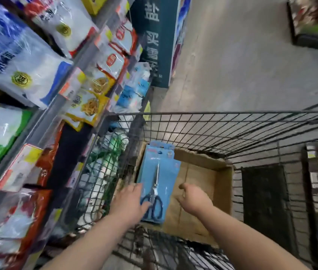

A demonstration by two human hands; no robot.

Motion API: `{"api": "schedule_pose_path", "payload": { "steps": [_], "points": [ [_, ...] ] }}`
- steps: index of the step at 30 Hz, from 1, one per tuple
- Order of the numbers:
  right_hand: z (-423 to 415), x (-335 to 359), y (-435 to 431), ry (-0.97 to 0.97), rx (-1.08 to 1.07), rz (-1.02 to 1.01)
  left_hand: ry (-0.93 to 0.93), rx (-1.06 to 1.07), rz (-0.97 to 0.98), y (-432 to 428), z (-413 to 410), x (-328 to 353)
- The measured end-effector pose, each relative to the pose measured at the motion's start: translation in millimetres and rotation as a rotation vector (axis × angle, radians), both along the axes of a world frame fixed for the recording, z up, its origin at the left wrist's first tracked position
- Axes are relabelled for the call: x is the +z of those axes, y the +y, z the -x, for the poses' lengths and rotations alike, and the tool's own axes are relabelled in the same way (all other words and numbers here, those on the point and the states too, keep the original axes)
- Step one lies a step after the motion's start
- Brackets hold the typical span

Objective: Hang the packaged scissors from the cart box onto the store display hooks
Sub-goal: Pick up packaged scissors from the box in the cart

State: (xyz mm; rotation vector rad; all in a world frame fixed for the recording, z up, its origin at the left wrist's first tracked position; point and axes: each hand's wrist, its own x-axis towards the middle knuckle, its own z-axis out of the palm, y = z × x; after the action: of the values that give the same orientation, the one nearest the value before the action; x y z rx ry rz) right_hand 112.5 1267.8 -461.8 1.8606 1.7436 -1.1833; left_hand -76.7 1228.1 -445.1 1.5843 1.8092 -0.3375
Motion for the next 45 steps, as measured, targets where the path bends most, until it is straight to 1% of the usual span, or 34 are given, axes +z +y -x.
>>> {"api": "schedule_pose_path", "payload": {
  "steps": [6,9,13,18,21,23,27,32,36,40,42,45],
  "points": [
    [23,-67,13,0.086,-0.197,0.118,-0.063,0.136,0.042,15,5,-50],
    [31,-94,15,0.108,-0.324,0.161,-0.104,0.243,0.069,22,3,-72],
    [36,-121,13,0.204,-0.532,0.147,-0.153,0.407,0.107,31,-2,-95],
    [34,-129,9,0.26,-0.581,0.076,-0.169,0.553,0.144,37,-8,-106],
    [26,-128,5,0.302,-0.677,0.045,-0.197,0.618,0.169,39,-11,-109],
    [16,-126,4,0.334,-0.728,0.058,-0.222,0.671,0.186,39,-12,-114],
    [-4,-120,5,0.391,-0.788,0.074,-0.223,0.769,0.189,42,-19,-120],
    [-20,-119,2,0.461,-0.85,0.167,-0.146,0.857,0.06,46,-30,-128],
    [-18,-119,2,0.413,-0.803,0.13,-0.094,0.922,0.028,46,-38,-131],
    [-16,-119,5,0.382,-0.775,0.123,-0.13,1.007,0.01,48,-36,-138],
    [-19,-118,7,0.405,-0.781,0.152,-0.157,1.011,0.015,49,-35,-138],
    [-24,-110,8,0.444,-0.777,0.199,-0.249,1.008,0.005,45,-34,-135]
  ]
}}
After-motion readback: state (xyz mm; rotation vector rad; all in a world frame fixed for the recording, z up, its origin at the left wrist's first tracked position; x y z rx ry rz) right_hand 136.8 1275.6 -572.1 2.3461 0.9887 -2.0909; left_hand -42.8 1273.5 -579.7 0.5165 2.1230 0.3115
